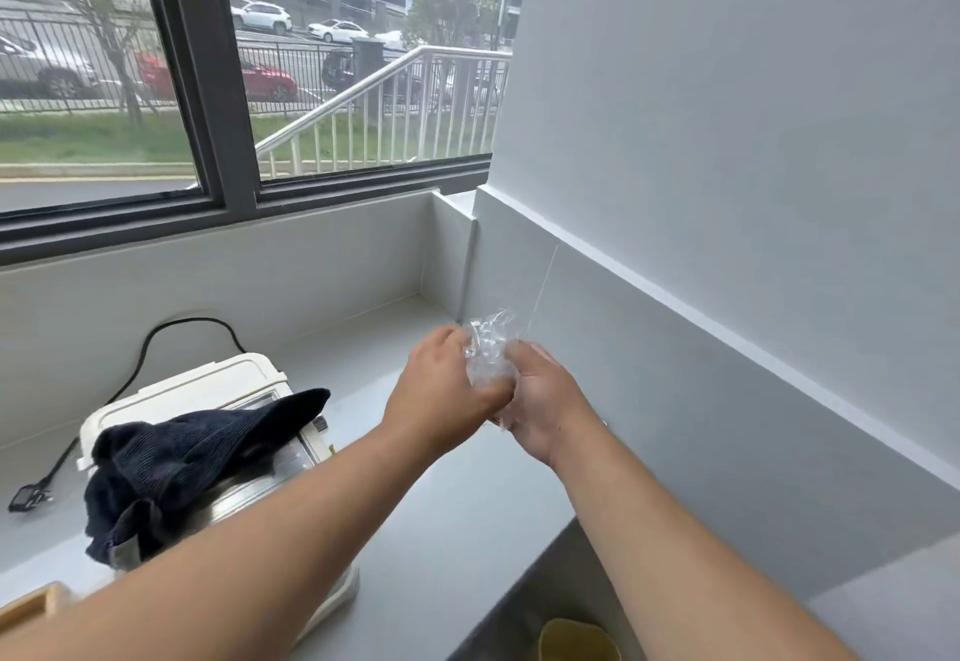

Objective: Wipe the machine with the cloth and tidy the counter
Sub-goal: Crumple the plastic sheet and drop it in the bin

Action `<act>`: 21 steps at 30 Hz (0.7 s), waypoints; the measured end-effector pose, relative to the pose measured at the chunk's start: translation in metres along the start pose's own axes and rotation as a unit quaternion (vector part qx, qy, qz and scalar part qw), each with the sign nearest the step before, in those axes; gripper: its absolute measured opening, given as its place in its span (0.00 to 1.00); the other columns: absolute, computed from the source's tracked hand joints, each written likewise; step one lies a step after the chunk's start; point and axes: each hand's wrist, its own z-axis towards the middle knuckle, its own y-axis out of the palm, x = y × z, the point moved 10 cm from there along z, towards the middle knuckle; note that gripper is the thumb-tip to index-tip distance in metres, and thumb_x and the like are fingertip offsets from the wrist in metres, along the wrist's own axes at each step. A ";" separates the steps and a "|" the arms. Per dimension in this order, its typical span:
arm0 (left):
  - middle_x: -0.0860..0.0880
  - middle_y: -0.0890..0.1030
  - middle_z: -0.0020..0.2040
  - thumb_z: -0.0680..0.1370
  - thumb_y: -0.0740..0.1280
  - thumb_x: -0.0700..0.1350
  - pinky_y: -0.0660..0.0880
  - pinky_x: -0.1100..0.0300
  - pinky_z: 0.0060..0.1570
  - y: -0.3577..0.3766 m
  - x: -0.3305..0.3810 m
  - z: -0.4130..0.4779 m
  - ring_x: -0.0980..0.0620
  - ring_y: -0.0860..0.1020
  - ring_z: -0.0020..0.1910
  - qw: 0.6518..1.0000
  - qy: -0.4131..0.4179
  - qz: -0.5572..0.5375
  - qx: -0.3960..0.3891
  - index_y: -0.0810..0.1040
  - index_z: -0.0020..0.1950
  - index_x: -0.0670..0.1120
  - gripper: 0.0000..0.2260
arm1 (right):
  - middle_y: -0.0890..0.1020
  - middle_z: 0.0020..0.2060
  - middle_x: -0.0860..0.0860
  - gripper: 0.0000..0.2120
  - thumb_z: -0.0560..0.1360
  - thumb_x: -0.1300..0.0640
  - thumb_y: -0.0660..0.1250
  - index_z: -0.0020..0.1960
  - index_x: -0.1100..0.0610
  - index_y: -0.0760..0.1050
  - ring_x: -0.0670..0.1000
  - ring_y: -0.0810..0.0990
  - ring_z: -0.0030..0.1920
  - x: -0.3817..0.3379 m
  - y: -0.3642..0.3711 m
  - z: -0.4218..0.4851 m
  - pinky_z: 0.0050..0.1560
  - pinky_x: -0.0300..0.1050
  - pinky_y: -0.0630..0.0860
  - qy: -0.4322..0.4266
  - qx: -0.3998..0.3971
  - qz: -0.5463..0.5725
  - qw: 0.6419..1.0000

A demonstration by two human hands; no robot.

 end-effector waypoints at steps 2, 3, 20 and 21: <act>0.59 0.72 0.63 0.68 0.70 0.66 0.77 0.53 0.58 0.006 0.007 -0.008 0.54 0.73 0.65 0.999 0.023 -0.003 -0.028 0.73 0.62 0.54 0.27 | 0.85 0.41 0.53 0.06 0.82 0.58 0.63 0.59 0.55 0.74 0.54 0.83 0.36 -0.009 -0.015 -0.009 0.35 0.45 0.75 -0.032 0.031 -0.031 0.999; 0.59 0.68 0.70 0.67 0.72 0.67 0.76 0.53 0.61 0.009 0.012 -0.013 0.55 0.72 0.68 0.998 0.036 -0.015 -0.043 0.68 0.69 0.55 0.35 | 0.85 0.39 0.51 0.05 0.82 0.59 0.63 0.56 0.52 0.74 0.53 0.82 0.36 -0.013 -0.024 -0.015 0.36 0.47 0.73 -0.041 0.052 -0.045 0.997; 0.53 0.76 0.68 0.73 0.71 0.61 0.75 0.54 0.46 0.073 0.071 -0.011 0.47 0.81 0.55 0.982 0.130 0.081 -0.107 0.67 0.73 0.57 0.30 | 0.80 0.50 0.59 0.16 0.80 0.58 0.60 0.66 0.61 0.75 0.58 0.78 0.47 -0.021 -0.084 -0.065 0.49 0.53 0.76 -0.064 0.057 -0.018 0.996; 0.53 0.78 0.65 0.74 0.69 0.61 0.76 0.53 0.45 0.078 0.071 -0.010 0.46 0.82 0.53 0.986 0.116 0.071 -0.099 0.68 0.70 0.57 0.27 | 0.80 0.52 0.58 0.16 0.80 0.56 0.62 0.66 0.59 0.74 0.58 0.78 0.48 -0.019 -0.093 -0.068 0.51 0.55 0.76 -0.062 0.063 -0.005 0.996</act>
